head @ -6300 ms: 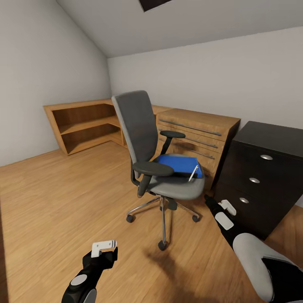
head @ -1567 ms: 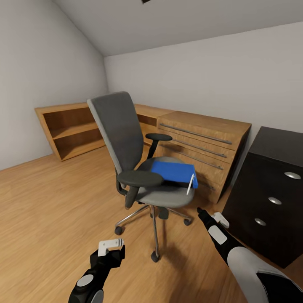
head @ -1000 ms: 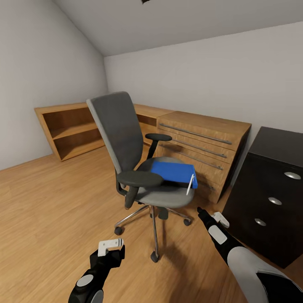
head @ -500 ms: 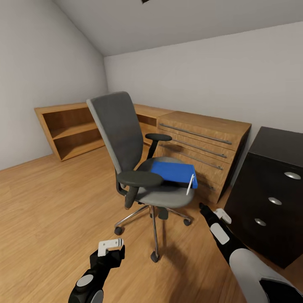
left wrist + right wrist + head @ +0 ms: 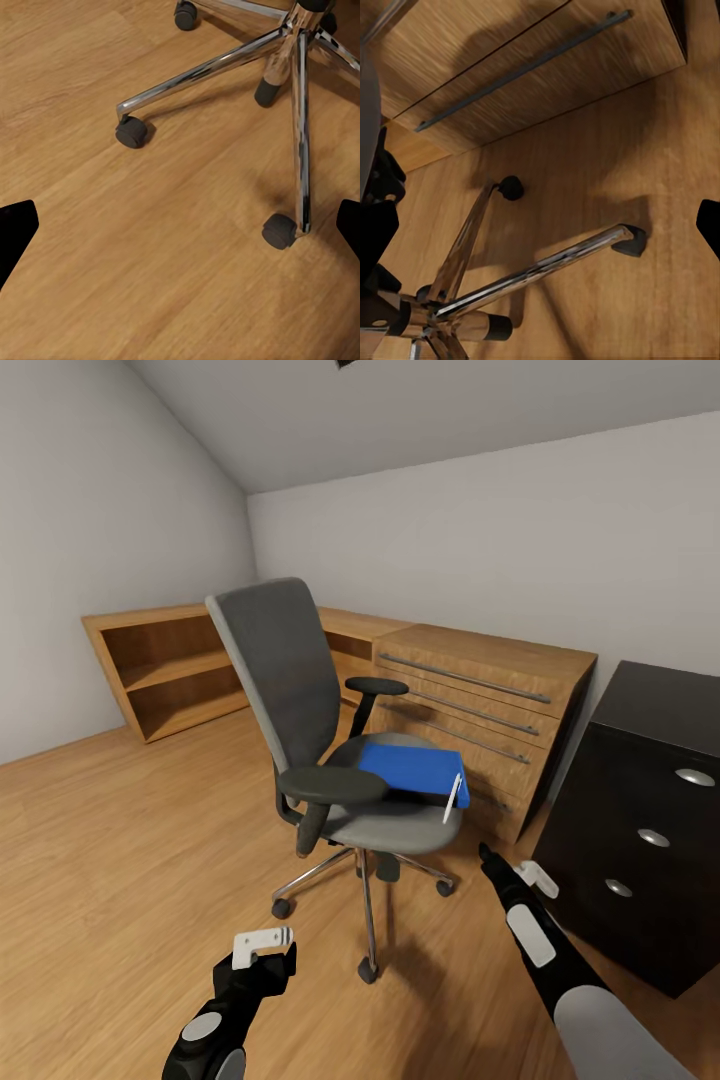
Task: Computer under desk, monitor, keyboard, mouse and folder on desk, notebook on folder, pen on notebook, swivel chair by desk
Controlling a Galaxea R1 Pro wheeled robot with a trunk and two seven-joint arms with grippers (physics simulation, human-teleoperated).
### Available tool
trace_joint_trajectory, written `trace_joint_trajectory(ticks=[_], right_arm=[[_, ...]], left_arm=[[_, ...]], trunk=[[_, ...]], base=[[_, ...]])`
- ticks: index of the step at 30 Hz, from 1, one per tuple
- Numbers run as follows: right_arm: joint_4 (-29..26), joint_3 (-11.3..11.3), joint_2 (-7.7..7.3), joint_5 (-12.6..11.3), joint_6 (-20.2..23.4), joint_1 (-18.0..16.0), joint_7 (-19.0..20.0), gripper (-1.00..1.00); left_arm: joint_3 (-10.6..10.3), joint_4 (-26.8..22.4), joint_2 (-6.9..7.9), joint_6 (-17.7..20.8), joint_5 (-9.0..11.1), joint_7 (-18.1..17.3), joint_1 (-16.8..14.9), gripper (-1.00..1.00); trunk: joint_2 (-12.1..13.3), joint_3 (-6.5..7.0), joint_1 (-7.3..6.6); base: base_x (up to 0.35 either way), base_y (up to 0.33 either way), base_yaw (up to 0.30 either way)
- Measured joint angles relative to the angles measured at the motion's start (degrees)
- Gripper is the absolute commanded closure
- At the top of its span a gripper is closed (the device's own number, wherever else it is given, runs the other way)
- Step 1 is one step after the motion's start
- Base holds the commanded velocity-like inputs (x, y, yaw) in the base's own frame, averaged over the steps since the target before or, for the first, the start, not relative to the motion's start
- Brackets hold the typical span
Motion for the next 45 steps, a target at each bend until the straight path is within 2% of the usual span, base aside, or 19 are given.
trace_joint_trajectory(ticks=[5, 9, 10, 15, 28, 30, 33, 35, 45], right_arm=[[-0.17, 0.23, 0.26, -0.09, 0.05, 0.38, 0.0, -1.0], [-0.13, 1.2, 1.26, -0.1, 0.05, 0.8, 0.0, -1.0], [-0.09, 3.77, 1.62, -0.07, -0.04, 1.29, 0.0, -1.0], [-0.09, 6.45, 1.85, -0.2, -0.07, 1.56, -0.09, -1.0], [-0.06, 6.67, 2.14, -0.17, -0.17, 1.56, -0.07, -1.0], [-0.04, 6.61, 2.13, -0.2, -0.17, 1.57, -0.14, -1.0], [-0.03, 6.7, 2.13, -0.25, -0.16, 1.57, -0.12, -1.0], [-0.01, 6.66, 2.1, -0.28, -0.17, 1.58, -0.16, -1.0], [-0.08, 6.66, 2.05, -0.2, -0.1, 1.57, -0.04, -1.0]], left_arm=[[0.0, 0.0, 0.0, 0.0, -0.01, 0.0, 0.0, -1.0], [0.01, 0.0, 0.03, 0.0, 0.0, 0.0, 0.01, -1.0], [0.02, -0.01, 0.05, 0.0, 0.01, 0.0, 0.01, -1.0], [0.02, -0.01, 0.02, 0.0, 0.01, 0.0, 0.01, -1.0], [-0.31, 0.86, -0.17, 0.01, -0.1, 0.07, 0.02, -1.0], [-0.77, 0.85, -0.17, -0.02, -0.11, 0.1, 0.02, -1.0], [-3.26, 0.86, -0.1, -0.09, -0.09, 0.21, 0.02, -1.0], [-3.94, 0.92, -0.05, -0.08, -0.08, 0.25, 0.02, -1.0], [-4.29, 1.3, 0.0, -0.08, -0.01, 0.18, 0.01, -1.0]], trunk=[[0.0, 0.0, 0.0], [0.0, 0.0, 0.0], [0.0, 0.0, 0.0], [0.0, 0.0, 0.0], [0.0, 0.0, 0.0], [0.0, -0.01, 0.0], [0.0, -0.01, -0.02], [0.0, -0.01, -0.02], [0.0, 0.0, -0.01]], base=[[0.0, 0.0, 0.0], [0.001, 0.0, 0.083], [0.018, 0.0, 0.197], [0.029, 0.015, 0.155], [0.0, 0.0, 0.274], [0.029, 0.03, 0.277], [0.19, 0.185, 0.277], [0.229, 0.219, 0.272], [0.158, 0.113, 0.187]])
